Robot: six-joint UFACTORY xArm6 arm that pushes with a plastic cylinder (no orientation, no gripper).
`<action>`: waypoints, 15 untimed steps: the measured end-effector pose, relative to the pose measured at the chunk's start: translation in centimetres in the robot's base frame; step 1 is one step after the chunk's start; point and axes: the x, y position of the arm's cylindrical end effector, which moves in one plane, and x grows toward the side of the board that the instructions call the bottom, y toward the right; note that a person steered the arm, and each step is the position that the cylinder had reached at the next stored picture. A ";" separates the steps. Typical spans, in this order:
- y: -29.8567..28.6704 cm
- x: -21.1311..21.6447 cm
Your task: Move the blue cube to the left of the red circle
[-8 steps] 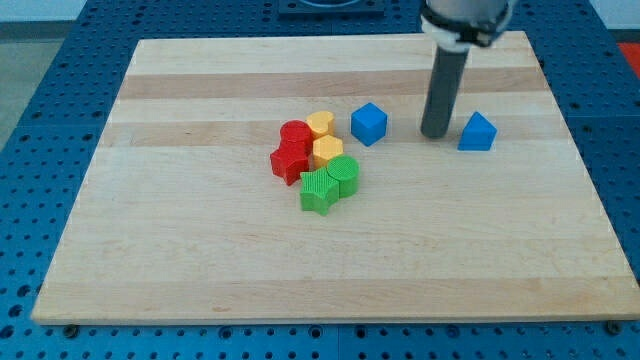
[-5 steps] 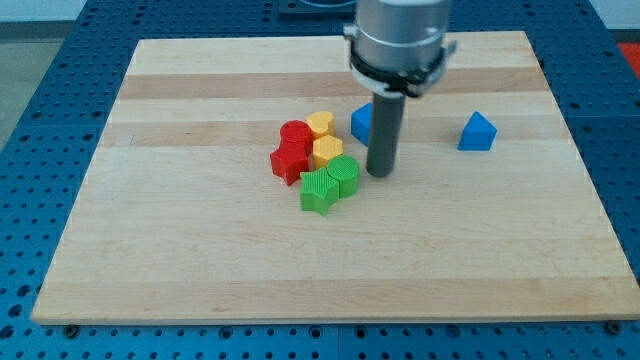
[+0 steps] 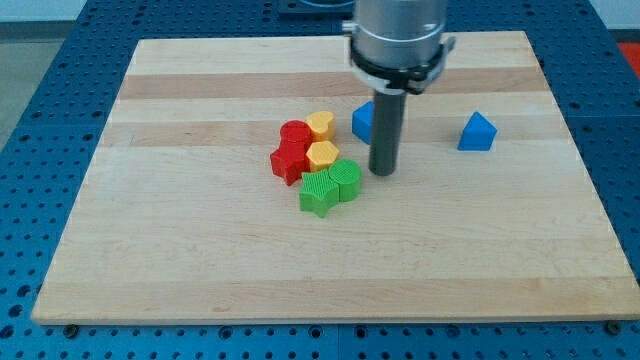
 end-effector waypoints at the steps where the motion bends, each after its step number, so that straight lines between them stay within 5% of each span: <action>1: 0.7 -3.9; 6: -7.3 -9.2; 10: -6.9 -13.3; 15: -12.2 -13.8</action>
